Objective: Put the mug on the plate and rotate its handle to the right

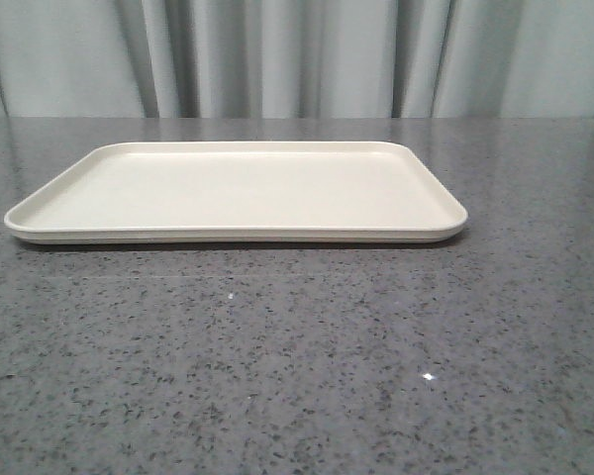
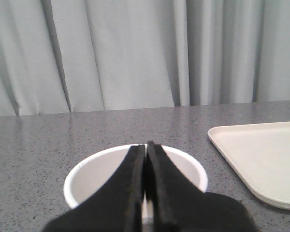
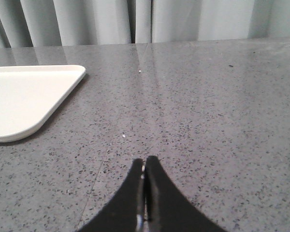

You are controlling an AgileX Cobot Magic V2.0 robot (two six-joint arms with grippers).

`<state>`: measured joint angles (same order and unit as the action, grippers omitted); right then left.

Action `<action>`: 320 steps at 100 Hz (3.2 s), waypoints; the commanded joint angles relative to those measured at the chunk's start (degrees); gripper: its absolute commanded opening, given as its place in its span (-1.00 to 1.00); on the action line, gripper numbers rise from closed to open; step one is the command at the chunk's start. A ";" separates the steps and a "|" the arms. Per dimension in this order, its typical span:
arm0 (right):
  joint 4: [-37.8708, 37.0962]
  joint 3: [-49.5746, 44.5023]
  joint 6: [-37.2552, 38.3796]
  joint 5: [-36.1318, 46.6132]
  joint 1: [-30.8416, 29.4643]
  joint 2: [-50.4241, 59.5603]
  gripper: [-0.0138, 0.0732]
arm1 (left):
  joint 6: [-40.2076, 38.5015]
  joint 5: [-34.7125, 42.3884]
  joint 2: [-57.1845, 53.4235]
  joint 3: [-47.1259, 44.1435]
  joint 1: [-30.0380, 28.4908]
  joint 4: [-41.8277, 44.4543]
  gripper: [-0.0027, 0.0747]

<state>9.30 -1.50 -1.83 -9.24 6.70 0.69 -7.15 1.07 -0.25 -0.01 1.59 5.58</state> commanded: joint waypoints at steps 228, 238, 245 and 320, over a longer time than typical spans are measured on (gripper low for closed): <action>0.57 -0.10 -0.18 4.94 0.51 1.02 -0.94 | -0.35 7.46 -1.59 -0.54 -0.08 0.73 -0.98; 0.90 -0.10 -0.18 5.15 0.51 1.02 -0.94 | -0.46 8.49 -1.59 -0.54 -0.08 -1.82 -0.98; 1.07 -0.10 -0.18 5.81 0.51 1.02 -0.94 | -0.55 9.53 -1.59 -0.54 -0.08 -2.86 -0.98; 9.37 10.45 -0.18 10.36 0.51 -3.46 -0.94 | -0.82 6.37 -0.35 13.82 -0.08 -19.89 -0.98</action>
<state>18.54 5.15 -1.83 -3.69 7.18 0.00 -7.43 4.55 -0.25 9.82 1.59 -13.93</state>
